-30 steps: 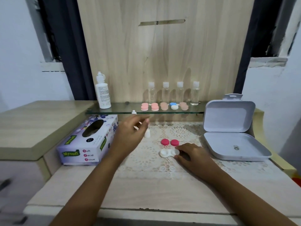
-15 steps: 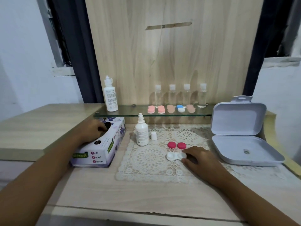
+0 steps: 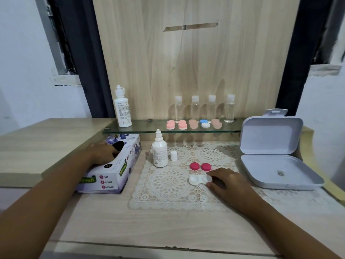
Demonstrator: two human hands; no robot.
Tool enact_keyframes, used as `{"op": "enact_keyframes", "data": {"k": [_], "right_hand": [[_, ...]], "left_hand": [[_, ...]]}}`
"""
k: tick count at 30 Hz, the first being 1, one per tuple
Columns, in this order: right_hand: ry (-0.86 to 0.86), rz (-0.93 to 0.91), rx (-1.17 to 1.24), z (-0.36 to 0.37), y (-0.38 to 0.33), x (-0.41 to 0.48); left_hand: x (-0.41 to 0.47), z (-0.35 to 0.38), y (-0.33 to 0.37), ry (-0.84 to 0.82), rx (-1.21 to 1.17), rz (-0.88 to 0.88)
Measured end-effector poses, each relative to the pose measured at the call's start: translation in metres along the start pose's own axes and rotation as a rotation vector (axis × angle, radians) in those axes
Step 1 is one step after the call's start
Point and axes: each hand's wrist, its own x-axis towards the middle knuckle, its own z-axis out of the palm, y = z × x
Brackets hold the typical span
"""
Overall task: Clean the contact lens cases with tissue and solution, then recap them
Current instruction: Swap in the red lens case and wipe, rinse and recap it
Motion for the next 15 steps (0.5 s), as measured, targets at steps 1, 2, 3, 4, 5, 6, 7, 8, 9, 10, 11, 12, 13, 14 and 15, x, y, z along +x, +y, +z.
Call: {"op": "enact_keyframes", "data": {"k": [1,2,3,4,5,6,7,8,9,10,11,12,13,14,15], "right_hand": [[-0.003,0.001,-0.002,0.0,0.001,0.0],[-0.006,0.002,-0.002,0.0,0.001,0.0],[-0.007,0.001,-0.001,0.0,0.001,0.0],[-0.008,0.002,0.0,0.0,0.001,0.0],[-0.008,0.003,0.001,0.0,0.002,0.0],[-0.009,0.003,0.002,0.0,0.001,0.0],[-0.011,0.003,0.002,0.0,0.002,0.0],[-0.013,0.004,0.002,0.0,0.002,0.0],[-0.016,0.006,0.002,0.0,0.002,0.0],[-0.019,0.008,0.004,0.0,0.002,0.0],[-0.021,0.011,0.005,-0.001,0.002,0.0],[-0.023,0.015,0.006,-0.001,0.001,0.0],[-0.024,0.018,0.007,-0.001,0.001,0.0],[-0.023,0.019,0.006,-0.001,0.001,0.0],[-0.022,0.019,0.004,-0.001,0.001,0.001]], "left_hand": [[0.0,0.0,-0.001,0.008,-0.005,0.0],[0.001,0.001,-0.002,0.023,-0.013,0.002],[0.001,0.002,-0.003,0.035,-0.029,0.0],[0.002,0.003,-0.004,0.055,-0.05,0.002],[0.002,0.003,-0.004,0.078,-0.077,0.005],[0.002,0.005,-0.005,0.108,-0.106,0.007],[0.002,0.007,-0.006,0.133,-0.139,0.008],[0.002,0.009,-0.008,0.161,-0.178,0.012],[0.002,0.01,-0.009,0.187,-0.226,0.016],[0.001,0.011,-0.009,0.216,-0.274,0.022],[-0.001,0.011,-0.009,0.238,-0.312,0.025],[-0.003,0.011,-0.008,0.261,-0.336,0.022],[-0.005,0.01,-0.006,0.283,-0.344,0.017],[-0.006,0.009,-0.005,0.304,-0.346,0.017],[-0.008,0.008,-0.004,0.322,-0.351,0.02]]}}
